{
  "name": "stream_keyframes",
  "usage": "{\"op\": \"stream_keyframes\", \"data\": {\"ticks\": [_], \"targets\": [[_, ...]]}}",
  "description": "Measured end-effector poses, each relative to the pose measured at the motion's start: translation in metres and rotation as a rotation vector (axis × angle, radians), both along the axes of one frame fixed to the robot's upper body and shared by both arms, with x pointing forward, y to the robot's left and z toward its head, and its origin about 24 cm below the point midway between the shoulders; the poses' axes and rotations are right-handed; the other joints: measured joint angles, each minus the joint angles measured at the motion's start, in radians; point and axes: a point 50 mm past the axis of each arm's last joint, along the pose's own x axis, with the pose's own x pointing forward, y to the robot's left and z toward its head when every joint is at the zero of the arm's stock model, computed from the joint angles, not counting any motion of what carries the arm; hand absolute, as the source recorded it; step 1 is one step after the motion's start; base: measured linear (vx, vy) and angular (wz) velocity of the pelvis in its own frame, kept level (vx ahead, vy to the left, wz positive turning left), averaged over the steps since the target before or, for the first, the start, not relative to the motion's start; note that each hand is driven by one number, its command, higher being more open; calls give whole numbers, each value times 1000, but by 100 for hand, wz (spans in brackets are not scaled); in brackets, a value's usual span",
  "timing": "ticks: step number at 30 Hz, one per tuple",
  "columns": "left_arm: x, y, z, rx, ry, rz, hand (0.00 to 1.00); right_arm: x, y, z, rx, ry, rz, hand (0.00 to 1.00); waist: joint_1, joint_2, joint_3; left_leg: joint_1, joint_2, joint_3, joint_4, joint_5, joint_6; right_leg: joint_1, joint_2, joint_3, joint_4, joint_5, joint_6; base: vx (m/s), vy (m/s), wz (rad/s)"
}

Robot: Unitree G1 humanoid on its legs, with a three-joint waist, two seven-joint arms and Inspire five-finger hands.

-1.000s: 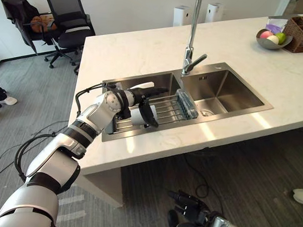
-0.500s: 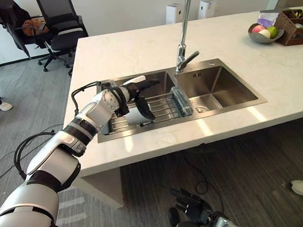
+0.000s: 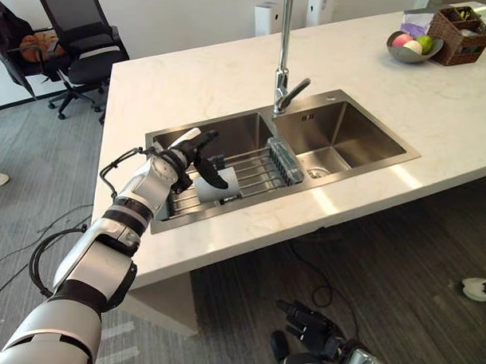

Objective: Walk over to the sink, pick up the cup, carry it to the dishwasher, place the cup inside the dishwasher, then close the dishwasher door

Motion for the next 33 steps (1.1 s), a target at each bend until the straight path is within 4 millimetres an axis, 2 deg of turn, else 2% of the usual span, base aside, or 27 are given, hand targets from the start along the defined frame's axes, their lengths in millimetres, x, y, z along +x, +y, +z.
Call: {"op": "stream_keyframes", "data": {"ticks": [2, 13, 33], "targets": [[-3, 0, -8, 6, 14, -8, 100, 0, -1, 1, -3, -9, 0, 100, -2, 3, 1, 3, 0, 4, -2, 0, -1, 0, 1, 2, 0, -1, 1, -15, 5, -3], [-3, 4, -7, -48, 53, -22, 100, -1, -6, 1, -23, -18, 21, 100, -4, 18, 1, 8, 1, 13, -2, -3, -9, 2, 3, 7, 0, -3, 1, -32, -3, -2], [-9, 2, -15, -90, 42, -54, 100, -6, -14, 1, -69, -16, 33, 100, -5, 25, -1, 4, 3, -13, -4, 0, -15, 6, -1, -20, 0, -9, 0, -22, -3, 3]]}}
